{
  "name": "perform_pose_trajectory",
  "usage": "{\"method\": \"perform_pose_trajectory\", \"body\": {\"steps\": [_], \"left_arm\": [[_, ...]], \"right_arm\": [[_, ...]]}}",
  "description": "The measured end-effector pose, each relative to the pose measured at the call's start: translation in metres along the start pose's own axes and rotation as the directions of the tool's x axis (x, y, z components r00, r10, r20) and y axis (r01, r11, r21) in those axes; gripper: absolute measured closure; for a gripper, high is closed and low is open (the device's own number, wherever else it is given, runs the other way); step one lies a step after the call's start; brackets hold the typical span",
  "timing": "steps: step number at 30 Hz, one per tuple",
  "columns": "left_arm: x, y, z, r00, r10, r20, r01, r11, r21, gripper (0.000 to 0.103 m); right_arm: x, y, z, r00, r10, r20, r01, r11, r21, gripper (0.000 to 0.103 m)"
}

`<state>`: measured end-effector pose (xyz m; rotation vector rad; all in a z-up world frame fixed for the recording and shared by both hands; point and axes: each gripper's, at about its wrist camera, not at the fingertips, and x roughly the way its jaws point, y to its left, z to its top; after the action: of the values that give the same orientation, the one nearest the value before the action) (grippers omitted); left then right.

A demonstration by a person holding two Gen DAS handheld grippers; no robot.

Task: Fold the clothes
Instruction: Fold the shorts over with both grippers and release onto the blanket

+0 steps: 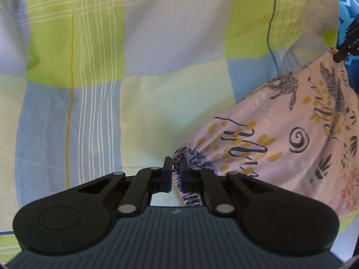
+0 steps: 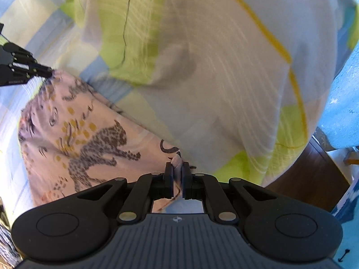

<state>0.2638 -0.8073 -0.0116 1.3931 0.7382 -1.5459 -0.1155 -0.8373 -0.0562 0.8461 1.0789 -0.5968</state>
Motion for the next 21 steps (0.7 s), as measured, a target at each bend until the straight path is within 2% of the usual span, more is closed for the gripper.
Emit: {"method": "perform_pose_trajectory", "body": {"steps": [1,2,3,5,10,13,16,18,20,21], "left_arm": [[0.0,0.0,0.0,1.0,0.023,-0.002,-0.023,1.0,-0.01,0.093],[-0.002,0.002,-0.001,0.999,0.046,-0.005,-0.046,0.999,-0.023,0.087],[-0.004,0.004,-0.003,0.998,0.067,-0.005,-0.067,0.997,-0.044,0.085],[-0.013,0.009,-0.01,0.994,0.107,-0.002,-0.107,0.99,-0.093,0.085],[-0.045,-0.002,-0.035,0.985,0.17,0.025,-0.163,0.971,-0.176,0.085],[-0.062,-0.022,-0.054,0.986,0.161,0.032,-0.15,0.963,-0.225,0.085],[-0.074,-0.052,-0.071,0.989,0.141,0.043,-0.126,0.96,-0.248,0.085],[-0.08,-0.073,-0.082,0.991,0.124,0.053,-0.106,0.959,-0.263,0.085],[-0.086,-0.094,-0.097,0.992,0.107,0.069,-0.083,0.954,-0.288,0.085],[-0.087,-0.105,-0.106,0.992,0.098,0.077,-0.07,0.95,-0.305,0.084]], "right_arm": [[-0.001,-0.001,-0.001,1.0,-0.018,-0.002,0.018,1.0,-0.005,0.093],[-0.002,-0.003,-0.002,0.999,-0.039,-0.004,0.039,0.999,-0.009,0.091],[-0.005,-0.005,-0.004,0.997,-0.074,-0.006,0.074,0.997,-0.007,0.087],[-0.011,-0.012,-0.009,0.993,-0.114,-0.009,0.114,0.993,0.009,0.085],[-0.031,-0.01,-0.021,0.997,-0.077,0.026,0.077,0.997,-0.021,0.085],[-0.031,-0.004,-0.025,0.999,-0.005,0.039,0.007,0.999,-0.048,0.082],[-0.023,-0.002,-0.026,0.999,0.019,0.037,-0.017,0.998,-0.053,0.082],[-0.018,0.002,-0.027,0.999,-0.026,0.028,0.028,0.997,-0.066,0.083],[-0.02,0.013,-0.028,0.991,-0.131,0.027,0.133,0.985,-0.107,0.081],[-0.025,0.02,-0.029,0.987,-0.156,0.043,0.16,0.979,-0.123,0.081]]}}
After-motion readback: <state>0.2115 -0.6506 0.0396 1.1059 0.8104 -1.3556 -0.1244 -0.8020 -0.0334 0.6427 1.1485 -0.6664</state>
